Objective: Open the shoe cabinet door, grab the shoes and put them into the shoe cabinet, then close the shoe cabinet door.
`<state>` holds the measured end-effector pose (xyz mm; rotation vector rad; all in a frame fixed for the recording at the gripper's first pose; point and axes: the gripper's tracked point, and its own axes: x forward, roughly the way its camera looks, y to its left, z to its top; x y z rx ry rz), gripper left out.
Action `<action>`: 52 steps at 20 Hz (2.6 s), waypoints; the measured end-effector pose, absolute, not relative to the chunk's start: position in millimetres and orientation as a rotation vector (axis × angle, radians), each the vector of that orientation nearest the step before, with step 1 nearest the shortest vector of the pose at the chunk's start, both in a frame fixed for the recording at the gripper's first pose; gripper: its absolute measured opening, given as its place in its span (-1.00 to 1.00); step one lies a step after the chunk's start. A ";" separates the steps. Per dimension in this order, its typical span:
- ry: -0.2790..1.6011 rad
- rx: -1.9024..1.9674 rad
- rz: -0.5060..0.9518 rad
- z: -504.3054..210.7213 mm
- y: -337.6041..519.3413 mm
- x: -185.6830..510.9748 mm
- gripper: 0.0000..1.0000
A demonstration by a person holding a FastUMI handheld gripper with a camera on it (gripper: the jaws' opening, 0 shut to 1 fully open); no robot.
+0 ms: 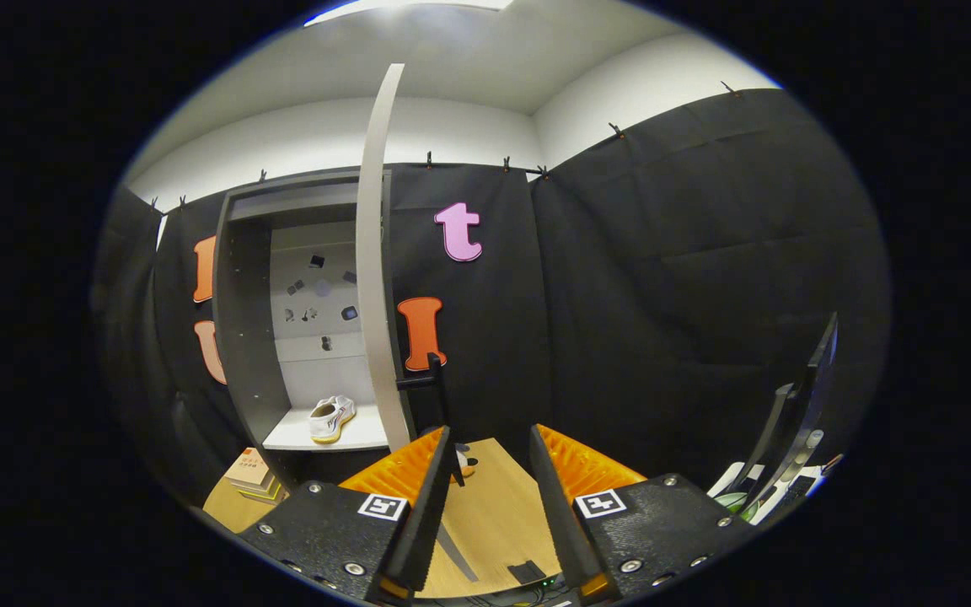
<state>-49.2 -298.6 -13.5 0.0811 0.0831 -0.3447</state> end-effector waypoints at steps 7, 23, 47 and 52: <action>0.101 0.078 -0.275 -17.4 -290.5 -38.3 0.26; 0.093 0.070 -0.132 -16.7 -221.0 -23.6 0.28; 0.071 0.162 0.384 -15.6 -82.7 43.1 0.41; 0.056 0.048 0.367 -15.5 -69.2 54.5 0.44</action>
